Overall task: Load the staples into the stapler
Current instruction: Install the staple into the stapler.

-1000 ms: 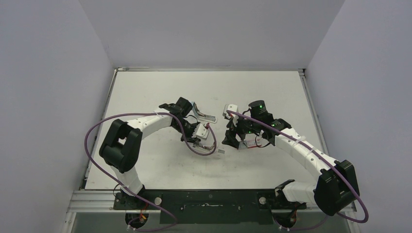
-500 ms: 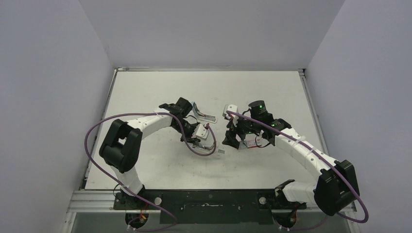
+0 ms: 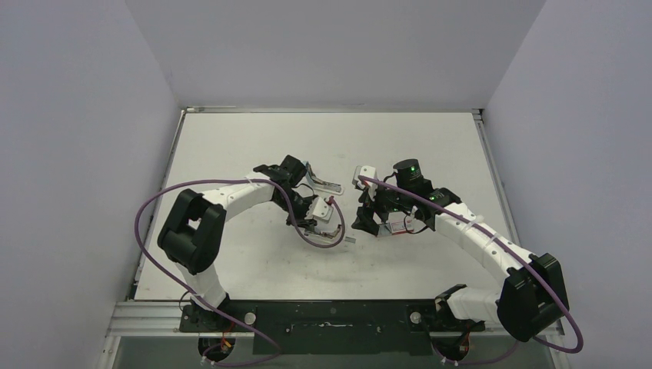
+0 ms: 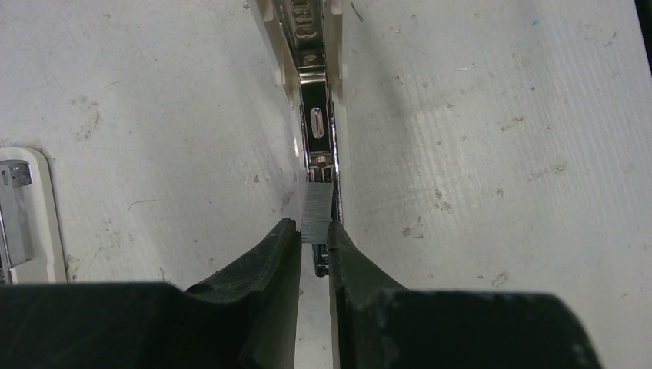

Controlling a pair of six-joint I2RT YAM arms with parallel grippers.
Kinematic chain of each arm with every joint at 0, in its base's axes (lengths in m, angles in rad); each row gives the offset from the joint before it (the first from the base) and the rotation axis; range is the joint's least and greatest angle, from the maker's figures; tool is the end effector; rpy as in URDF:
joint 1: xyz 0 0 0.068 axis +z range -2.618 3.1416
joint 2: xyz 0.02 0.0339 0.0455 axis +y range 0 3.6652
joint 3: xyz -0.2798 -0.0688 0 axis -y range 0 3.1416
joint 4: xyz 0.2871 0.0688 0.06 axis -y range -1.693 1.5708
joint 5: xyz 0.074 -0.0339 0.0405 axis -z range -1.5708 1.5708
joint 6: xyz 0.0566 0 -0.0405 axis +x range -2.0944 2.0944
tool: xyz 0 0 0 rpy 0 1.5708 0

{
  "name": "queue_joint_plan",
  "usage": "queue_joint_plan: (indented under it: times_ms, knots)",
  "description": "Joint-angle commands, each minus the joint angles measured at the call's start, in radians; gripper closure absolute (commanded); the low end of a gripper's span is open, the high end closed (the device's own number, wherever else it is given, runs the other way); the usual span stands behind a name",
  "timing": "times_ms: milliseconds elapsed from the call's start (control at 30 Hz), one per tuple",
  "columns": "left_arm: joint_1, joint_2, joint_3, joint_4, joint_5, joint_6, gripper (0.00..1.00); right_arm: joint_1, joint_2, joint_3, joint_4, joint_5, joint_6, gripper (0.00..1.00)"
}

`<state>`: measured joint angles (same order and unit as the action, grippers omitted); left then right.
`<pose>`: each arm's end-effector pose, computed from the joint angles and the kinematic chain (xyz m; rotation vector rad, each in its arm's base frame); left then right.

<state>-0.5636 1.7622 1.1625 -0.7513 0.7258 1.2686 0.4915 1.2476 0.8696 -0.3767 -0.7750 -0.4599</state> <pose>0.2922 -0.2291 0.1621 2.1064 1.4810 -0.8188 0.2489 0.1781 0.2502 -1.3457 1.7690 0.9082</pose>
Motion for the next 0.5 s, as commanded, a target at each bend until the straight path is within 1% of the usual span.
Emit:
queue_joint_plan:
  times_ms: [0,167,467]
  knots:
    - [-0.011,-0.016,0.035,0.005,-0.009,-0.033,1.00,0.004,-0.002,0.042,0.022,-0.027,-0.011,0.20]
    - [-0.015,-0.029,0.033,0.013,-0.011,-0.052,1.00,0.004,-0.001,0.042,0.022,-0.027,-0.011,0.20]
    - [-0.019,-0.101,-0.011,0.096,-0.027,-0.130,1.00,0.003,0.001,0.042,0.023,-0.031,-0.010,0.20]
